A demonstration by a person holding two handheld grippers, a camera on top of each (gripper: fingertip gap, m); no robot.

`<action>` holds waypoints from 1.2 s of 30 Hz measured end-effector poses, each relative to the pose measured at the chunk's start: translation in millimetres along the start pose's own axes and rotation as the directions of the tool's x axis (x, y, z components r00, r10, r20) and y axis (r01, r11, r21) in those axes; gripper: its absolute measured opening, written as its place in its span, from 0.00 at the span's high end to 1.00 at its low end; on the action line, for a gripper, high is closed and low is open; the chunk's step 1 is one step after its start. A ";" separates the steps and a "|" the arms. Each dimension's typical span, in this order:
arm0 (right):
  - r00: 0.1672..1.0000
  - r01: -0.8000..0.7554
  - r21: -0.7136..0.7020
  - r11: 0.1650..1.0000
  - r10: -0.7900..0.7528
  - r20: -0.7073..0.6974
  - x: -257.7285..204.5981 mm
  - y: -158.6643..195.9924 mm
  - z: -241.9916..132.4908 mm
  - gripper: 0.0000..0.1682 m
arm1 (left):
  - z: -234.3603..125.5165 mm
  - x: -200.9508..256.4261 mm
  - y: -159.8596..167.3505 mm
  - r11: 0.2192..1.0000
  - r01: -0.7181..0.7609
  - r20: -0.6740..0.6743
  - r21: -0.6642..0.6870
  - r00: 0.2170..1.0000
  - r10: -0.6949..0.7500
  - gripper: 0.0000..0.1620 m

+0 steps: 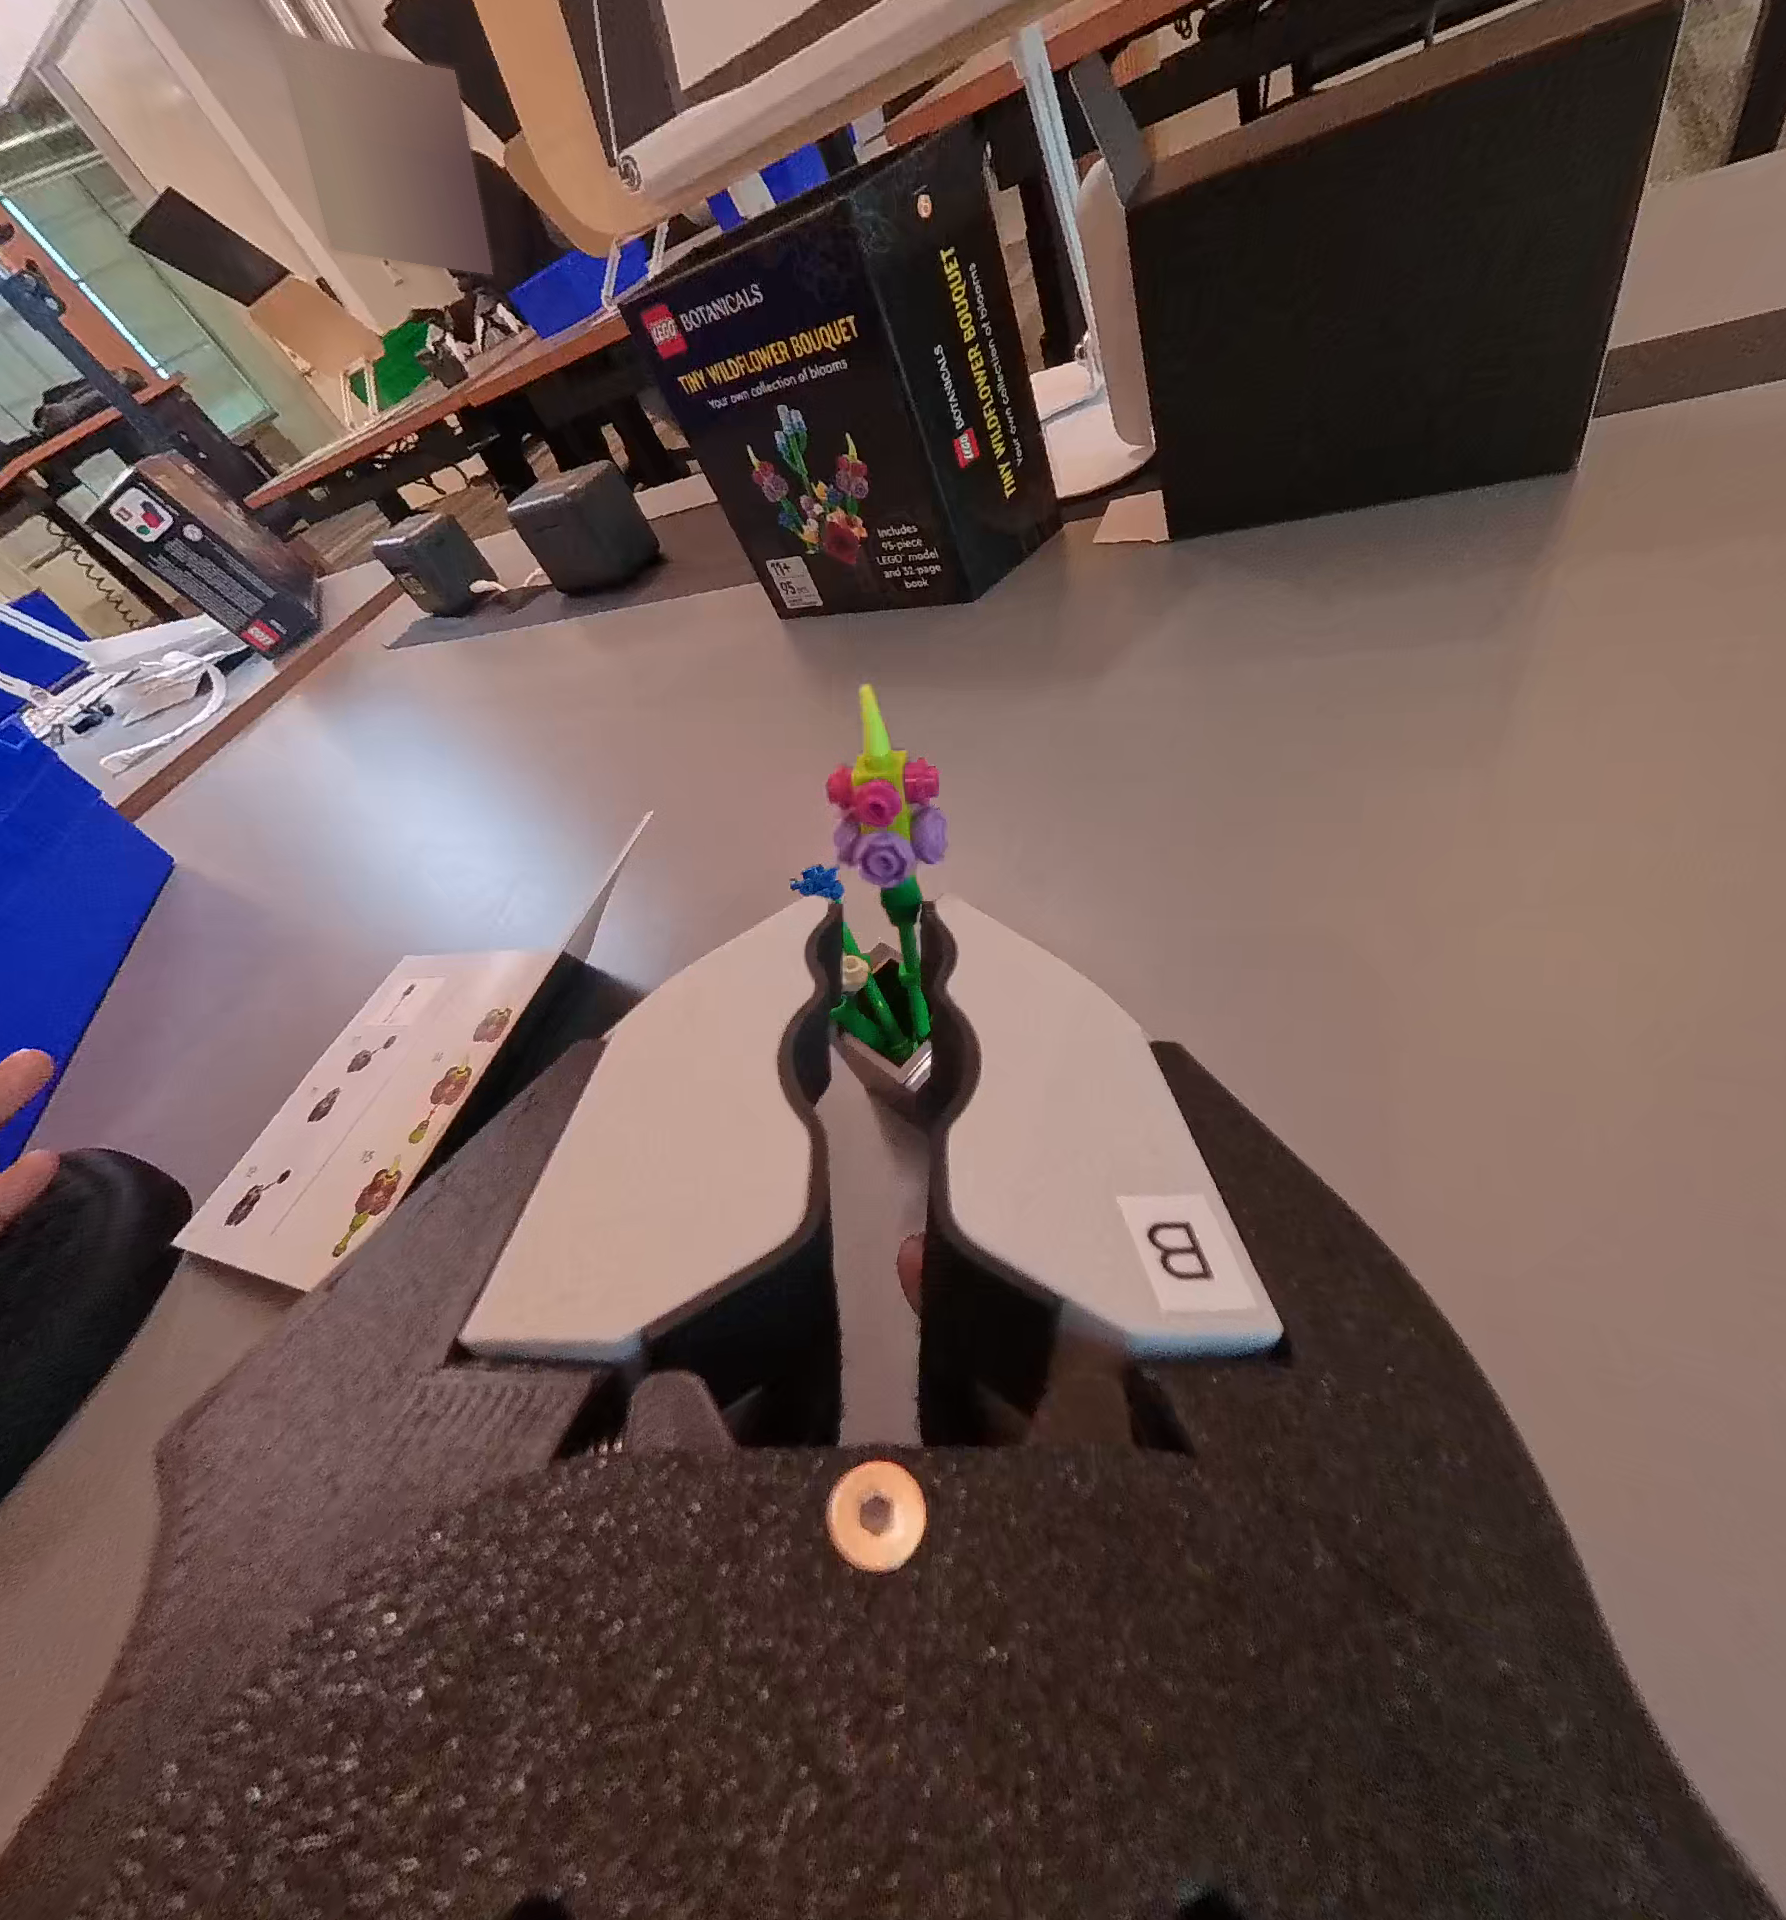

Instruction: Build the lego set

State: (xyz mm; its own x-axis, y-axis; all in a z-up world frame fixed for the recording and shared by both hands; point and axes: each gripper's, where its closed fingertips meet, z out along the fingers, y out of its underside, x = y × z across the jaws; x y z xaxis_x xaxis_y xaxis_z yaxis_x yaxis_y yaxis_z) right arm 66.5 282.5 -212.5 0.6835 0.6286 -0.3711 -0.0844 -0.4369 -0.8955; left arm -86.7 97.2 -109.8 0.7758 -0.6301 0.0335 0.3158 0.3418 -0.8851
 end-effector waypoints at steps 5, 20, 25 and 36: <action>1.000 -0.007 0.007 1.000 0.007 -0.001 1.8 -0.7 0.2 0.92 | -0.1 0.9 -0.2 1.000 -0.003 -0.004 0.001 1.000 0.003 0.26; 1.000 0.023 -0.028 0.999 -0.023 -0.005 5.1 -1.9 -18.5 0.89 | -0.5 0.4 -0.4 1.000 -0.004 -0.003 0.001 1.000 0.004 0.26; 0.998 0.059 0.009 0.998 -0.059 -0.005 5.2 -16.8 -30.6 0.79 | -0.5 1.1 -0.7 1.000 -0.005 -0.006 0.001 1.000 0.005 0.25; 0.931 0.342 0.327 0.881 -0.364 0.009 -65.3 -68.0 -58.2 0.20 | 1.4 20.8 -13.4 0.997 -0.071 -0.058 0.014 0.996 0.071 0.26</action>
State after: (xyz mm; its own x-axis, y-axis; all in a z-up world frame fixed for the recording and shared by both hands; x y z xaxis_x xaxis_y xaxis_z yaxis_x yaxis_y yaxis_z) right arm 69.8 233.7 -113.1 0.6611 0.7500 -0.0215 -0.0776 0.0398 -0.9962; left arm -74.0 80.5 -96.6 0.7634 -0.6434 -0.0566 0.2680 0.3953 -0.8786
